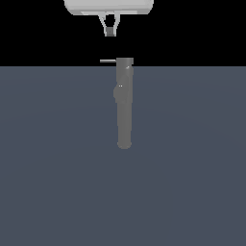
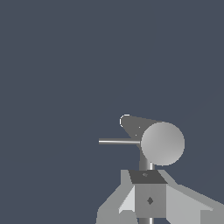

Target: Turn on the faucet by rotating a designated handle.

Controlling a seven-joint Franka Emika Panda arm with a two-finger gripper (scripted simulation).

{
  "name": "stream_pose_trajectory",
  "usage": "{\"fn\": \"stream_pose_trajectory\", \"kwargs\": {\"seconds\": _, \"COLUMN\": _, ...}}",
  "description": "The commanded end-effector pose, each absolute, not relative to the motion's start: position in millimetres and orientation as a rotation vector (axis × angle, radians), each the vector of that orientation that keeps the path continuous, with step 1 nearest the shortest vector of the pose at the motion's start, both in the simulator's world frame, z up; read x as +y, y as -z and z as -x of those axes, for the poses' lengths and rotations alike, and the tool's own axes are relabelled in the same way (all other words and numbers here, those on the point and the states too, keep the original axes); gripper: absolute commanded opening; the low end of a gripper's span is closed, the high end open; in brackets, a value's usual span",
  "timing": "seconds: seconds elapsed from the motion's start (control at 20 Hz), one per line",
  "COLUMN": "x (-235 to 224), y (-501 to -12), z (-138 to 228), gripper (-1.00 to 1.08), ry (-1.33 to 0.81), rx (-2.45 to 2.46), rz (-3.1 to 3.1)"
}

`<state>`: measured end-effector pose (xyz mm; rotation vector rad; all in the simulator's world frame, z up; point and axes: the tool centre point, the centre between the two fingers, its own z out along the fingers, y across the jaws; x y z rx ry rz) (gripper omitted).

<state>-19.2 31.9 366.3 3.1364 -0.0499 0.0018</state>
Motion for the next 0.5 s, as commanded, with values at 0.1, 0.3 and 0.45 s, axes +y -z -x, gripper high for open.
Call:
{"fn": "stream_pose_trajectory", "kwargs": {"seconds": 0.1, "x": 36, "y": -338, "z": -5, "gripper": -1.0, "ry": -0.002, "rx": -0.058, "rz": -3.138}}
{"fn": "stream_pose_trajectory", "kwargs": {"seconds": 0.3, "x": 38, "y": -319, "z": -20, "gripper": -1.0, "ry": -0.001, "rx": -0.063, "rz": -3.139}}
{"fn": "stream_pose_trajectory", "kwargs": {"seconds": 0.45, "x": 40, "y": -309, "z": -27, "gripper": -1.0, "ry": 0.0, "rx": -0.066, "rz": -3.14}}
